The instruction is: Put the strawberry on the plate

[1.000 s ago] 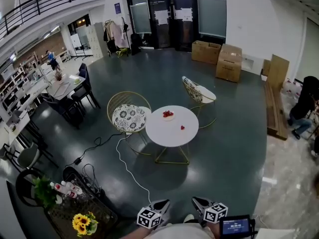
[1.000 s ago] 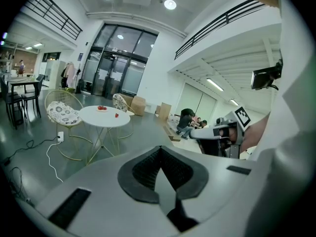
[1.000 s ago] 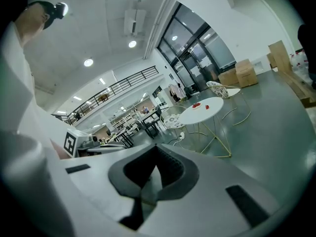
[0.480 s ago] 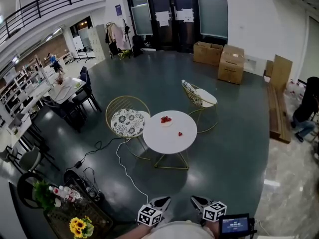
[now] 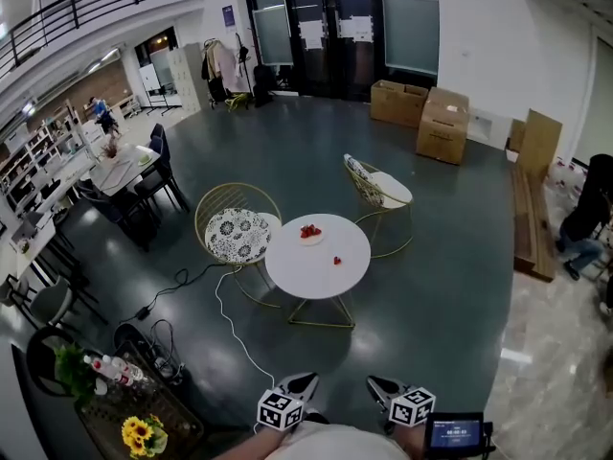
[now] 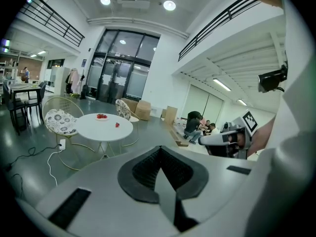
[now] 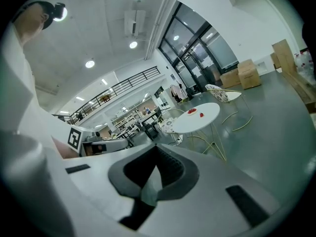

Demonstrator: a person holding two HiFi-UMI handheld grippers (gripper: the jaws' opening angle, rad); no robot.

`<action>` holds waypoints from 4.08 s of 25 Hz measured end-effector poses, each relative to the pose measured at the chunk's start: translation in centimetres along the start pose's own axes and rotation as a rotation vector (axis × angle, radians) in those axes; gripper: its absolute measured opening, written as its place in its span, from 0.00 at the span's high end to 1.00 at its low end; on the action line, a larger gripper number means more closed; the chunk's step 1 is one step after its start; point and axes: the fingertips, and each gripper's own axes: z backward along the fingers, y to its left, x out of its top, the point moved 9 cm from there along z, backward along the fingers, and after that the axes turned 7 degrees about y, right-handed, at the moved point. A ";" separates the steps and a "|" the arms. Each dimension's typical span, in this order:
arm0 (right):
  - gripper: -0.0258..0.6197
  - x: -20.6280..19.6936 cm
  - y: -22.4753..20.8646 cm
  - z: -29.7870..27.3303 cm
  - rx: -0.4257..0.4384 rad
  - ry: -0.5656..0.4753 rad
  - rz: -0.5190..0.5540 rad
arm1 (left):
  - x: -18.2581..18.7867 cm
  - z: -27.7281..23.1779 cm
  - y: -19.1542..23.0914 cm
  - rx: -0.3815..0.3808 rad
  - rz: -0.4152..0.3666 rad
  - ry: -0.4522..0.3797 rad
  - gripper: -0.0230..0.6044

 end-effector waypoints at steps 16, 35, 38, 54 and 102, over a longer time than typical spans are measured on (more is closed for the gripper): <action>0.95 5.4 -4.7 -5.9 -0.044 0.024 -0.012 | 4.4 -6.8 6.9 -0.053 0.000 0.027 0.95; 0.95 16.1 -8.3 -15.8 -0.136 -0.013 0.022 | 12.0 -11.3 19.5 -0.102 -0.014 0.002 0.95; 0.95 17.3 -8.2 -17.3 -0.138 -0.022 0.031 | 12.5 -11.1 21.3 -0.094 -0.013 -0.002 0.95; 0.95 19.7 -9.6 -22.6 -0.101 0.028 0.056 | 13.7 -11.6 26.1 -0.039 0.007 -0.017 0.95; 0.95 31.6 -29.8 -37.4 0.096 0.202 -0.054 | 22.7 -35.7 34.6 -0.098 -0.037 0.378 0.95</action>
